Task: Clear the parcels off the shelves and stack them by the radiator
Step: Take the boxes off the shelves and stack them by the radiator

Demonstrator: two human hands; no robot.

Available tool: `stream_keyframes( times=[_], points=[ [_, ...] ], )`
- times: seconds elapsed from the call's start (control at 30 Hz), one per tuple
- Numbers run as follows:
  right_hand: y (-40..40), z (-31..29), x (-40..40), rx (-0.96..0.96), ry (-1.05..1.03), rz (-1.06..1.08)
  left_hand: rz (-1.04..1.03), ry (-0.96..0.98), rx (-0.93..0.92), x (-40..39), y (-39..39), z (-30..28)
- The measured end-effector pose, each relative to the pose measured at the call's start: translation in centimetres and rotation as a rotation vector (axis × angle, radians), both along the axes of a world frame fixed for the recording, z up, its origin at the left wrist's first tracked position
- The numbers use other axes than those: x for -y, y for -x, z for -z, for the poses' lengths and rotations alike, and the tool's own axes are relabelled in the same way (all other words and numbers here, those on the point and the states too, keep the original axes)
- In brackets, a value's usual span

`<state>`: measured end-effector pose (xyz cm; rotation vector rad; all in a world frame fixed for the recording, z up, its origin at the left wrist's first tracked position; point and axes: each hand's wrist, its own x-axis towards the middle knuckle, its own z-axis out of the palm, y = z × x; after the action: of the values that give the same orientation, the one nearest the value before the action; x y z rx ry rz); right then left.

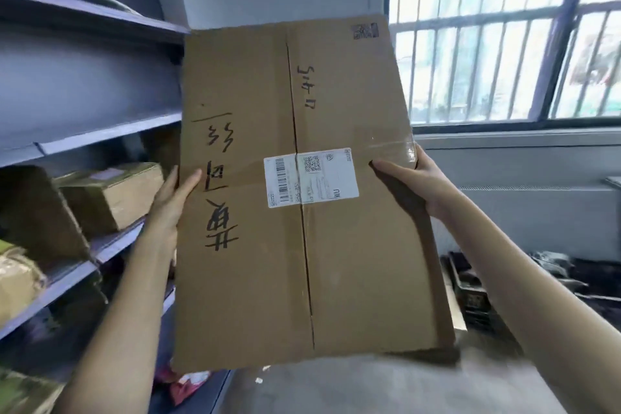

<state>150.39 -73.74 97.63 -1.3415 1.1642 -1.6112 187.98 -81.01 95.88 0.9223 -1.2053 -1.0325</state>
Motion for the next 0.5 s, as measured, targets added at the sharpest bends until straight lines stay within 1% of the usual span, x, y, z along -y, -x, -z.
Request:
stream_keyframes(
  times=[0.1, 0.27, 0.4, 0.5],
  points=[
    [5.5, 1.7, 2.5, 0.001, -0.035, 0.117, 0.114, -0.048, 0.013, 7.0, 6.5, 1.6],
    [14.7, 4.6, 7.4, 0.005, -0.092, 0.279, 0.206, -0.083, 0.066, 17.7, 18.4, 4.5],
    [22.7, 7.3, 13.1, 0.003, -0.115, 0.348, 0.319, -0.107, 0.116, 25.6, 27.9, 7.0],
    [28.7, 8.4, 18.1, 0.002, -0.162, 0.38, 0.373, -0.148, 0.116, 31.5, 34.6, 8.4]
  ],
)
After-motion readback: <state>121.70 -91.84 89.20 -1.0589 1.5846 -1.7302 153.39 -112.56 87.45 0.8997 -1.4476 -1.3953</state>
